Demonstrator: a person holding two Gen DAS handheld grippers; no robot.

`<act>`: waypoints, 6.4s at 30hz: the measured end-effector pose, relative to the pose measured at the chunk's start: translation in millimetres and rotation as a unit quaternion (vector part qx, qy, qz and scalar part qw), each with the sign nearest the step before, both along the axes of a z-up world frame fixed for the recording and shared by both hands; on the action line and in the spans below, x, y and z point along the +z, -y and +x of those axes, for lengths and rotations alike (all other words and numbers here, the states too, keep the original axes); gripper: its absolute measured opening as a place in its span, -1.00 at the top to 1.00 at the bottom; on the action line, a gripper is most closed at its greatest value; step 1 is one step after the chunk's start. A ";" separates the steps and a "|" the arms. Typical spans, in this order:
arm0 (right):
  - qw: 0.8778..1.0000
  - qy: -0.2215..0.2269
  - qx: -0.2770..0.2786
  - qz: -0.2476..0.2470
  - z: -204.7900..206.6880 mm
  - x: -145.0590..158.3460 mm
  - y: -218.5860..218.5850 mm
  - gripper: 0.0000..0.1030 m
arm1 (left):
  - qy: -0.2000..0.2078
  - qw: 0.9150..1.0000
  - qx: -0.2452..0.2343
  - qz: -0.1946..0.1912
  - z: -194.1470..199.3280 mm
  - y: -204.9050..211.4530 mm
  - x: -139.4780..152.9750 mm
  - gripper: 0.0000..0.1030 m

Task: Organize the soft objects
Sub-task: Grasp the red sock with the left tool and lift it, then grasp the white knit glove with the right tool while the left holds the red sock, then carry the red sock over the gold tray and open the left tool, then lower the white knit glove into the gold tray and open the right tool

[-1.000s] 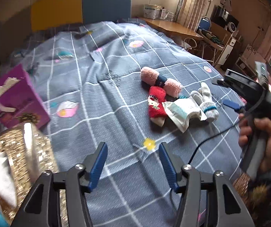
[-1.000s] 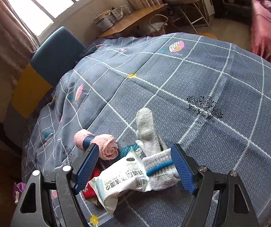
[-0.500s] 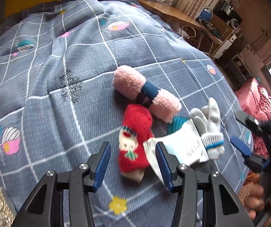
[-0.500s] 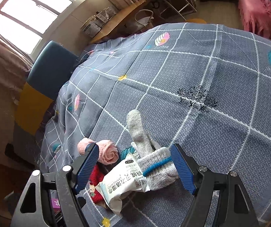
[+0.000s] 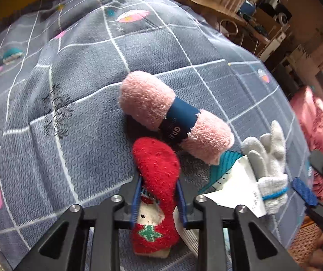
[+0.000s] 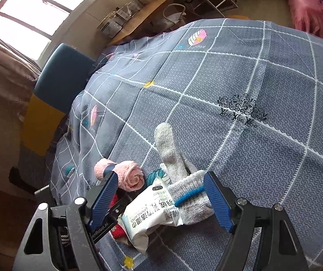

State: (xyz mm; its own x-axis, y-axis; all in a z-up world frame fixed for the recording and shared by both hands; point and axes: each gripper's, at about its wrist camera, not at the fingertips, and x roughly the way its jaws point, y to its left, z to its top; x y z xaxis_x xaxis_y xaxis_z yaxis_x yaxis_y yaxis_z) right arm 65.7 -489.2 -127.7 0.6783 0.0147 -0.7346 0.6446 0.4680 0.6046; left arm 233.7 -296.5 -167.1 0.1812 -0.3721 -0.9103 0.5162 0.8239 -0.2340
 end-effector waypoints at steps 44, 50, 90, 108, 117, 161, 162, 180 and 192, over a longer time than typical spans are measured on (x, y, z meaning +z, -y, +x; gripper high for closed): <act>0.970 -0.190 0.104 -0.111 43.5 -37.8 -14.4 0.14 | 0.144 0.986 0.083 0.008 31.7 -116.7 150.9 0.78; 0.967 -0.193 0.112 -0.124 44.6 -36.6 -18.8 0.14 | 0.190 0.964 0.185 0.033 85.8 -211.5 201.6 0.78; 0.903 -0.251 0.188 -0.293 74.2 -41.3 -68.5 0.15 | 0.117 0.860 0.497 0.012 -234.8 -630.6 69.5 0.77; 0.903 -0.252 0.186 -0.294 75.0 -42.0 -67.2 0.15 | 0.104 0.852 0.507 0.076 -187.5 -626.2 54.3 0.21; 0.900 -0.252 0.188 -0.303 75.0 -42.2 -68.9 0.15 | 0.156 0.856 0.483 0.099 -232.3 -591.5 74.1 0.21; 0.885 -0.043 0.349 -0.306 226.7 129.4 -259.8 0.25 | 0.192 0.921 0.330 0.080 -243.3 -507.0 81.6 0.21; 0.878 -0.027 0.372 -0.300 231.8 137.0 -284.5 0.25 | 0.192 0.921 0.330 0.080 -244.2 -508.8 81.6 0.21; 0.636 0.030 0.753 -0.165 76.6 87.3 -589.5 0.25 | 0.196 0.905 0.368 0.085 -255.7 -539.6 80.4 0.21; 0.669 -0.001 0.703 -0.243 83.8 31.6 -650.9 0.22 | 0.190 0.902 0.379 0.087 -259.0 -544.0 75.0 0.21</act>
